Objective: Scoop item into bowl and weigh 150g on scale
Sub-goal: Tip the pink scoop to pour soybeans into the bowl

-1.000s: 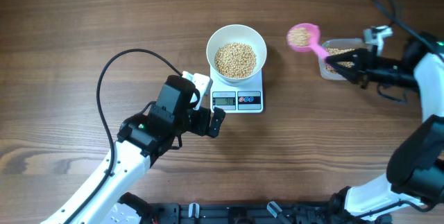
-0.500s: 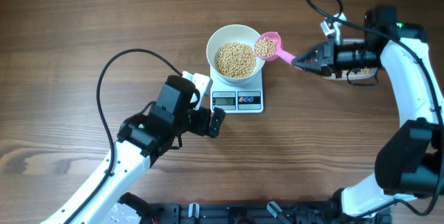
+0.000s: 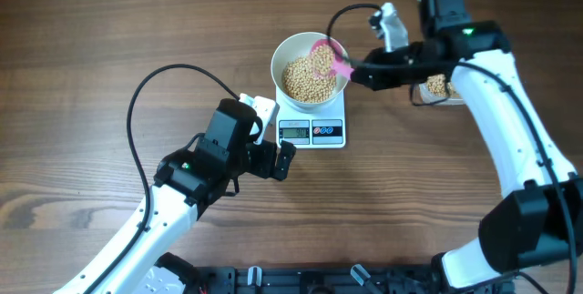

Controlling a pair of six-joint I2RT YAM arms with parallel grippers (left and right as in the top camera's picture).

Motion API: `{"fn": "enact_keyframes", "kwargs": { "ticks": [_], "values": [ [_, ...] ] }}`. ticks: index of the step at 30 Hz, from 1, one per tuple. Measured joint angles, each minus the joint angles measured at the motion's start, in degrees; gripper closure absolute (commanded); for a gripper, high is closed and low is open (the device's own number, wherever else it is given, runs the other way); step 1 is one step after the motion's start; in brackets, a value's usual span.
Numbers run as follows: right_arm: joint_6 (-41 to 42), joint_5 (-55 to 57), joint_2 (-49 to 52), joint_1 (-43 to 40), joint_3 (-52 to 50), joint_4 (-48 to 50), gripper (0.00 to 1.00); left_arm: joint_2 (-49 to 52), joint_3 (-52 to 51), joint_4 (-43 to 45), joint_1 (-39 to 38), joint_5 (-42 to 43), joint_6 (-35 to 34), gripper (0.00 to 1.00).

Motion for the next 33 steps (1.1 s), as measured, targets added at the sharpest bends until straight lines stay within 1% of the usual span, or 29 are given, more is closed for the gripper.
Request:
{"fn": "enact_keyframes", "kwargs": {
  "ticks": [6,13,33],
  "values": [
    [0.44,9.57,-4.48,4.37,0.00,4.11,0.96,0.00,0.00,0.00,0.00,0.00,0.00,0.00],
    [-2.84,19.26,-6.86,7.78,0.11,5.07,0.96,0.00,0.00,0.00,0.00,0.00,0.00,0.00],
    [-11.85,31.93,-6.88,14.60,0.11,5.09,0.96,0.00,0.00,0.00,0.00,0.00,0.00,0.00]
  ]
}}
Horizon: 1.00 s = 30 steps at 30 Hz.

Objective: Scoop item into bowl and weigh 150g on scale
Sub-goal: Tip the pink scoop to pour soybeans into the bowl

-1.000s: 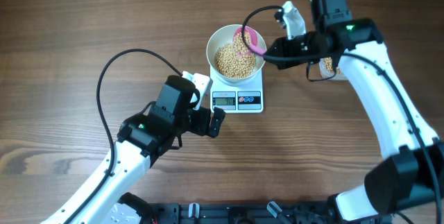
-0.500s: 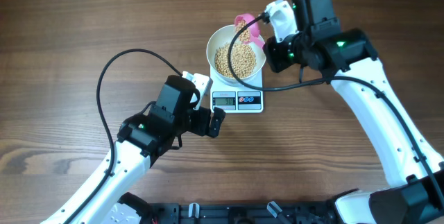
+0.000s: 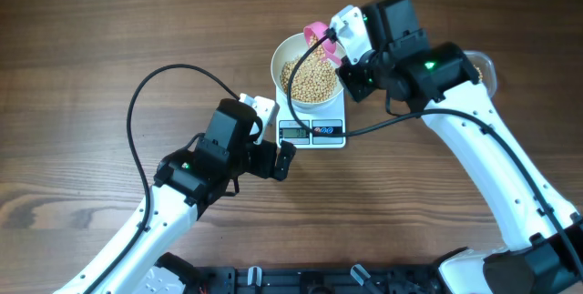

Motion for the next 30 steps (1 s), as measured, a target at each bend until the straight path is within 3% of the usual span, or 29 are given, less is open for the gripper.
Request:
{"fn": "enact_keyframes", "kwargs": {
  "ticks": [20,30],
  "values": [
    [-4.66,5.62,0.02,2.71,0.00,0.00,0.96,0.00,0.00,0.00,0.00,-0.02,0.00,0.00],
    [2.71,-4.66,0.00,-0.44,0.00,-0.24,0.96,0.00,0.00,0.00,0.00,0.00,0.00,0.00]
  ]
}}
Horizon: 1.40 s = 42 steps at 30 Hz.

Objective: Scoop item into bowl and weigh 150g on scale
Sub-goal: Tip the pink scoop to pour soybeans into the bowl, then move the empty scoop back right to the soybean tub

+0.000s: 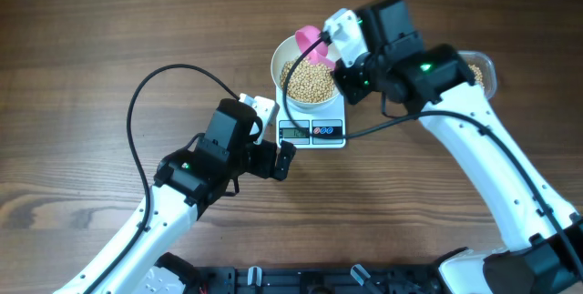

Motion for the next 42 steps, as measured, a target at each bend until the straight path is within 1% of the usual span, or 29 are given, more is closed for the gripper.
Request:
{"fn": "enact_keyframes", "kwargs": {
  "ticks": [6,13,17,19,23,27,36,42],
  "values": [
    [3.23,-13.07,0.02,-9.44,0.00,-1.53,0.96,0.00,0.00,0.00,0.00,0.00,0.00,0.00],
    [6.93,-29.88,0.02,-22.64,0.00,-2.73,0.96,0.00,0.00,0.00,0.00,0.00,0.00,0.00],
    [8.92,-34.51,0.02,-29.00,0.00,-4.39,0.96,0.00,0.00,0.00,0.00,0.00,0.00,0.00],
    [9.66,-35.08,0.02,-33.11,0.00,-5.90,0.96,0.00,0.00,0.00,0.00,0.00,0.00,0.00],
    [10.29,-31.06,0.02,-40.28,0.02,-8.90,0.96,0.00,0.00,0.00,0.00,0.00,0.00,0.00],
    [10.51,-20.87,0.00,-44.63,0.02,-11.54,0.96,0.00,0.00,0.00,0.00,0.00,0.00,0.00],
    [10.58,-2.69,0.02,-44.76,0.02,-13.97,0.96,0.00,0.00,0.00,0.00,-0.02,0.00,0.00],
    [10.73,2.64,0.94,-44.19,0.02,-14.43,0.96,0.00,0.00,0.00,0.00,0.00,0.00,0.00]
  ]
}}
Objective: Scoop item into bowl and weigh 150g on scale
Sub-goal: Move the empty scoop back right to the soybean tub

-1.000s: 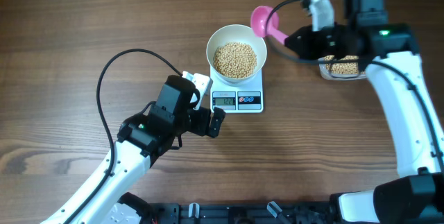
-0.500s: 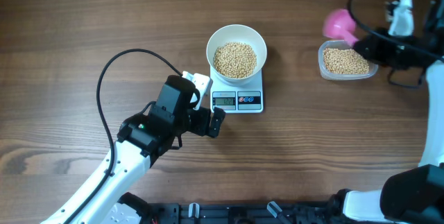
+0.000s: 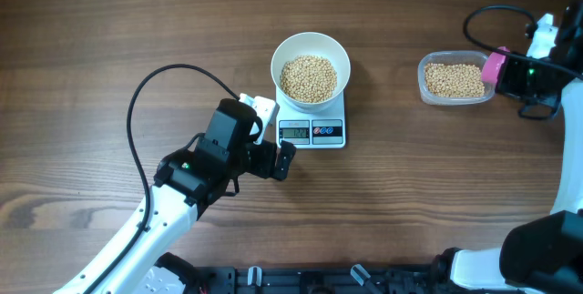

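A white bowl heaped with tan beans stands on the white scale, whose display faces the front edge. A clear tub of the same beans sits at the right. The pink scoop hangs at the tub's right end, with my right gripper shut on its handle. My left gripper rests just left of the scale's front; the overhead view does not show how its fingers stand.
The brown wooden table carries only the scale and tub. A black cable loops from the left arm across the table's left half. A dark rail runs along the front edge.
My right gripper has gone with the pink scoop from over the bowl's far rim to the right end of the tub. The bowl now shows in full. The left arm is unmoved.
At first the right gripper held the pink scoop tipped over the bowl's right rim. Then arm and scoop stood over the bowl's far rim for two moments. Now the scoop is back at the bean tub, and the left arm has kept still.
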Controlling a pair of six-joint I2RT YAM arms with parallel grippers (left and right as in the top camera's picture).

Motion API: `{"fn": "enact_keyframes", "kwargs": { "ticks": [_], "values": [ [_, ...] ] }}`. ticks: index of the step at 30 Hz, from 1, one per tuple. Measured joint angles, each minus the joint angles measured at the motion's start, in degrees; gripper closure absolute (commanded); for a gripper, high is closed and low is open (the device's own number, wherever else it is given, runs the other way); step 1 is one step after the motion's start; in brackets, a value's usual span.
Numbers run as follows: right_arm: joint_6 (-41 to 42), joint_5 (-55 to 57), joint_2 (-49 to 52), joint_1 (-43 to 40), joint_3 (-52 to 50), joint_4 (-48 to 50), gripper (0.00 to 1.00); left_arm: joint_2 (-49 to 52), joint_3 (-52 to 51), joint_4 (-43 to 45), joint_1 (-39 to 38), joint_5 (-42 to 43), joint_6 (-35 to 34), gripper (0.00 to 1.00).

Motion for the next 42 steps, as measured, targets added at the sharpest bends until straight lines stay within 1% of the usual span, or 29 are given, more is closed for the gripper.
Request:
{"fn": "enact_keyframes", "kwargs": {
  "ticks": [7,11,17,24,33,42],
  "values": [
    [-0.74,2.47,0.50,5.33,-1.86,0.33,0.96,0.00,0.00,0.00,0.00,0.00,0.00,0.00],
    [-1.27,7.50,1.18,9.86,-2.08,0.81,0.96,0.00,0.00,0.00,0.00,0.00,0.00,0.00],
    [-1.57,12.59,1.18,13.42,-2.14,0.94,0.96,0.00,0.00,0.00,0.00,0.00,0.00,0.00],
    [-1.86,14.12,1.66,13.81,-2.14,1.29,0.96,0.00,0.00,0.00,0.00,-0.02,0.00,0.00],
    [-2.86,17.20,6.80,13.81,-2.21,1.31,0.96,0.00,0.00,0.00,0.00,0.00,0.00,0.00],
    [-3.26,19.91,8.07,13.81,-2.21,2.99,0.96,0.00,0.00,0.00,0.00,0.00,0.00,0.00]
  ]
}}
